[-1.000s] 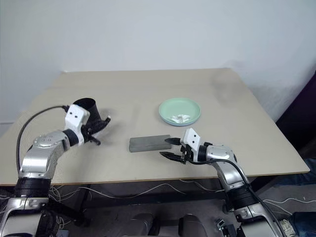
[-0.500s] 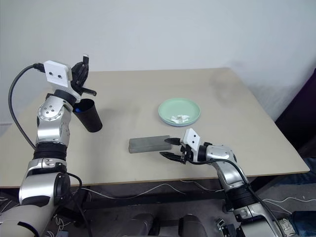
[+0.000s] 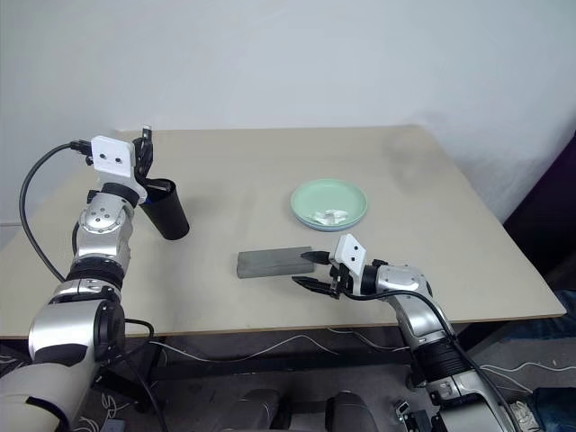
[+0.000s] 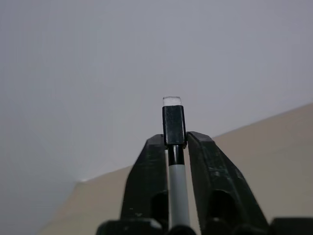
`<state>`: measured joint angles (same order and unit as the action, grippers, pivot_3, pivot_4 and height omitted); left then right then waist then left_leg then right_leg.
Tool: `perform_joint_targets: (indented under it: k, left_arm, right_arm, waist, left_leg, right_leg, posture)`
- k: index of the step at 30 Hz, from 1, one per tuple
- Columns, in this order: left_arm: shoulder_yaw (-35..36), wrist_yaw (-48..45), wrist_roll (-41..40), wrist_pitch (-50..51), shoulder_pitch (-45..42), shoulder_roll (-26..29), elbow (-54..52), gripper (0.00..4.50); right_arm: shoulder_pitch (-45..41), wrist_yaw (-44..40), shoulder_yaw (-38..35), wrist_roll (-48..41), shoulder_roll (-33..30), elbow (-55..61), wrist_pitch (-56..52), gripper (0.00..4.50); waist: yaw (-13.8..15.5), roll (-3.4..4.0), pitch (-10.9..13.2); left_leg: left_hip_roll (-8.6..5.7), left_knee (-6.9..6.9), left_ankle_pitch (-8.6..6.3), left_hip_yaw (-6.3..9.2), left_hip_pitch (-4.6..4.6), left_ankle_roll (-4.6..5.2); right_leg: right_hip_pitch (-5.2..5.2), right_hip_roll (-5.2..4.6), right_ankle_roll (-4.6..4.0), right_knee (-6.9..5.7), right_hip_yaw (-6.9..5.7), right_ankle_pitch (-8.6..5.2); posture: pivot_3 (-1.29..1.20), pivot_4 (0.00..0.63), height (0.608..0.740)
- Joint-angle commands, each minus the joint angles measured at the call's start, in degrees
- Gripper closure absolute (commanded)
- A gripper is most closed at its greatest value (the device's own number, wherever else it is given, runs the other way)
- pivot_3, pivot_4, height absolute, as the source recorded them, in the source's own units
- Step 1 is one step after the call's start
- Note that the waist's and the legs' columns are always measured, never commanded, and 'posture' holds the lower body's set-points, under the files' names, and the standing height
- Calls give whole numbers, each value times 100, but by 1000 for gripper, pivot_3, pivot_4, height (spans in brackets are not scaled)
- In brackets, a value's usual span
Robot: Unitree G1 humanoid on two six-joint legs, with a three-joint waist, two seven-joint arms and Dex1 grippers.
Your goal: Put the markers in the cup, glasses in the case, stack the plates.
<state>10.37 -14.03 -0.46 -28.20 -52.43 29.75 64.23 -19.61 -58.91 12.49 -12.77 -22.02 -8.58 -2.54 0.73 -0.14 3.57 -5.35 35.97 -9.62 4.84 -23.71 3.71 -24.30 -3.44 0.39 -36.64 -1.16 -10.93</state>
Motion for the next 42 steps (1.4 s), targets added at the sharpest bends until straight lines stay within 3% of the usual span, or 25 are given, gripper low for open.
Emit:
perform_joint_targets:
  k: [1,4,10,13,18,21,26,33,42]
  left_arm:
    - [-25,64,50,-197,-271,63,-5,2652]
    - [-61,54,80,-235,-279,39,12,1645]
    - [-5,-225,-111,-177,-232,-58,-110,1645]
    - [187,-1109,-713,209,-51,-186,-600,1645]
    - [144,-2910,-2022,2067,1046,-233,-2879,1645]
    - [-14,-3325,-2355,3057,1915,-46,-4252,1645]
    - [-152,-3438,-2181,3618,3159,289,-5391,1645]
    - [-84,-3304,-2026,3600,4039,339,-5731,1645]
    - [20,-2876,-1848,3261,4288,181,-5621,1645]
  right_arm:
    - [-60,21,-121,-28,-44,136,101,1782]
    - [-68,18,-120,-29,-51,134,103,1782]
    - [-108,-3,-132,-37,-66,95,111,1782]
    - [-114,-11,-143,-50,-79,105,97,1782]
    - [-143,-35,-187,-74,-119,86,84,1782]
    - [-219,-48,-255,-95,-164,-16,115,1782]
    - [-488,-57,-515,-177,-270,-303,156,1782]
    - [-432,-433,-1078,-320,-990,-812,124,1782]
    - [-118,-400,-1474,-285,-1426,-1045,142,1782]
  waist:
    - [-4,0,0]
    - [-4,0,0]
    - [-3,-1,0]
    - [-5,-1,0]
    - [-65,2,-1]
    - [-98,3,0]
    - [-140,11,4]
    - [-40,24,3]
    - [-38,34,1]
  left_leg:
    - [0,0,0,0,0,0]
    - [0,0,0,-1,0,0]
    - [0,1,0,-1,1,0]
    - [0,2,0,-1,0,0]
    - [0,2,0,-3,0,1]
    - [2,-1,0,-3,0,1]
    - [14,-4,-1,4,7,0]
    - [19,-4,-1,11,-6,1]
    - [13,-14,-1,-2,-23,1]
  right_leg:
    - [1,0,0,0,0,0]
    - [1,1,0,0,0,0]
    - [0,0,1,-1,-2,1]
    - [0,-1,1,0,-5,1]
    - [3,-2,0,0,1,0]
    - [-1,7,-1,0,19,-1]
    - [0,27,-21,-4,44,-9]
    - [2,18,-26,-4,38,-10]
    - [-13,-10,-25,-4,25,-11]
  posture:
    - [0,0,737]
    - [0,0,737]
    - [0,0,737]
    - [0,0,737]
    - [0,0,737]
    - [0,0,737]
    - [0,0,737]
    - [0,0,737]
    - [0,0,737]
